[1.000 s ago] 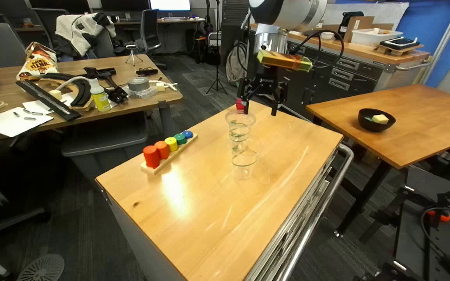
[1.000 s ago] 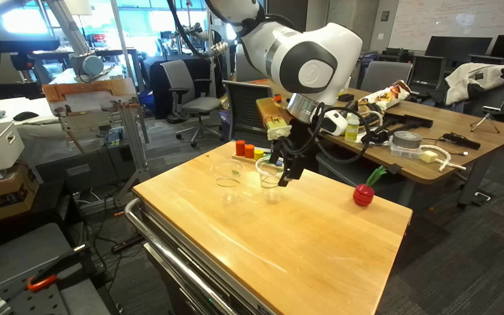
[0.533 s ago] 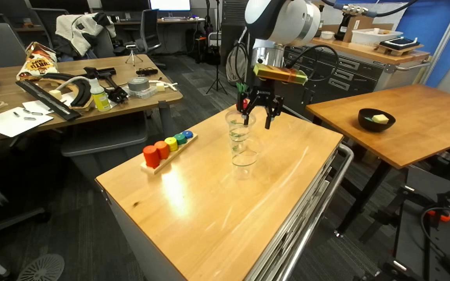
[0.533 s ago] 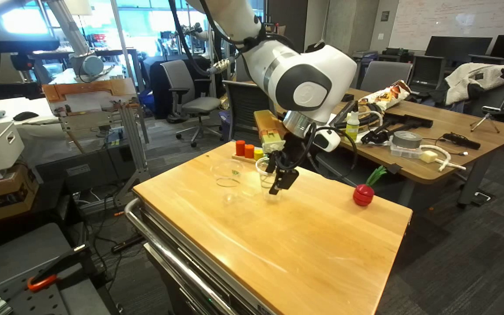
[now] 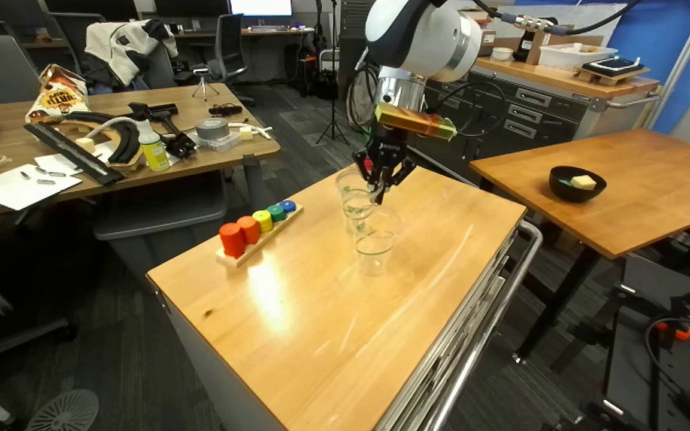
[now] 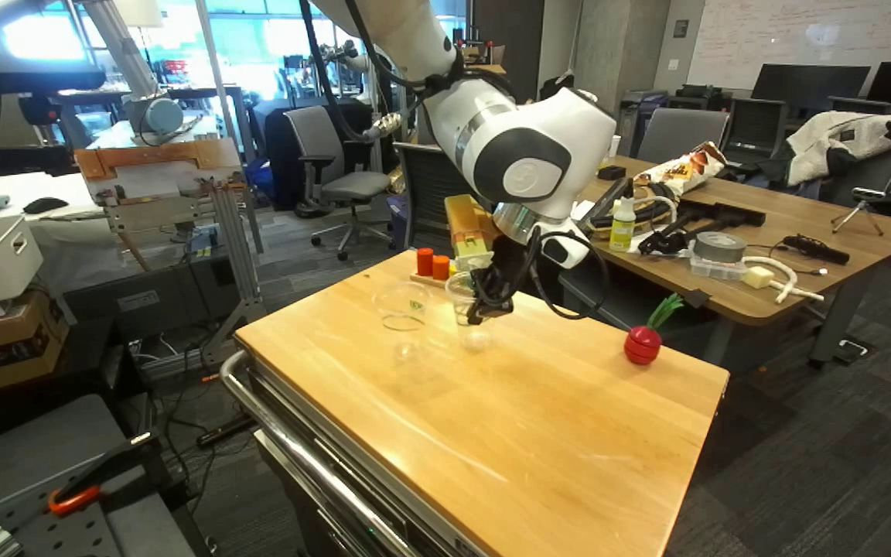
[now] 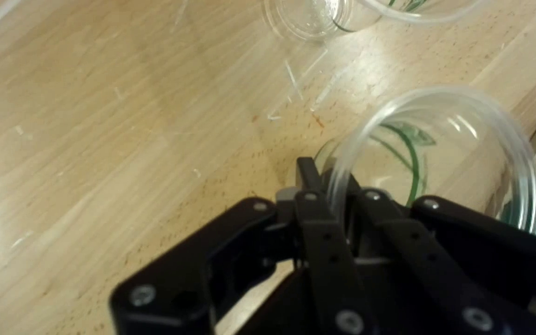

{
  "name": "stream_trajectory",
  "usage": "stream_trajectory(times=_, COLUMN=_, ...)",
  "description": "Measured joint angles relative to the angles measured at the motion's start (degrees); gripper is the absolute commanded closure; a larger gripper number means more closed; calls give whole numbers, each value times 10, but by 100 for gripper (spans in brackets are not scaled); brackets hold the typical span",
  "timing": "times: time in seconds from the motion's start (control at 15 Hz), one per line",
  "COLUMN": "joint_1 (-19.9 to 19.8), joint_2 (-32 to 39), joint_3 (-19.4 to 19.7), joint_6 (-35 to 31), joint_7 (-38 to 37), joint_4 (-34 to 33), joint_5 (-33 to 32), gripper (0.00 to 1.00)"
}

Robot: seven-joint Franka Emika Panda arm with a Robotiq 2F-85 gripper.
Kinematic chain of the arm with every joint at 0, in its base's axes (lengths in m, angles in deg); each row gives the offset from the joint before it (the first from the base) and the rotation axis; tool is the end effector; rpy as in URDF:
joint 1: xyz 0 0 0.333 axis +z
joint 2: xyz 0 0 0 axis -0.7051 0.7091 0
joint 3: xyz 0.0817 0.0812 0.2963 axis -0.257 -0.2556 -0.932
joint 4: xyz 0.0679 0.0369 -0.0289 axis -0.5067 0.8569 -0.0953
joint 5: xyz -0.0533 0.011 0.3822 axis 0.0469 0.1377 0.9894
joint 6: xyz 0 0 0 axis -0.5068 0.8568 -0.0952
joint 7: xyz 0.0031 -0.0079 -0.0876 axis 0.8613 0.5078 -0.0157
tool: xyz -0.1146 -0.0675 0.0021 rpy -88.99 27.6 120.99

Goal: Stack the cups together

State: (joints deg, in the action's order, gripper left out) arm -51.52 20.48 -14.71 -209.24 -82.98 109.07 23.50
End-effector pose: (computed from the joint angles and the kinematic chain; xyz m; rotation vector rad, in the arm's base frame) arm 0.6524 -0.0583 0.1530 -2.6820 0.9166 0.3212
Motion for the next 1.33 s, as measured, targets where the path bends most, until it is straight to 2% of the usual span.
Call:
stream_trajectory(times=0.13, joint_1=0, joint_2=0, joint_3=0, joint_6=-2, joint_7=-2, joint_4=0, joint_5=0, gripper=93)
stream_trajectory(times=0.67, joint_1=0, joint_2=-21, joint_3=18, joint_6=2, joint_7=-53, joint_4=4, joint_5=-2, gripper=93)
stream_trajectory(times=1.13, joint_1=3, joint_2=-142, joint_3=25, joint_6=67, joint_7=-99, joint_4=25, joint_5=-8, gripper=93)
stream_trajectory(times=1.33, joint_1=11, joint_2=-204, joint_3=26, joint_6=101, joint_7=-108, joint_4=54, joint_5=-22, gripper=92)
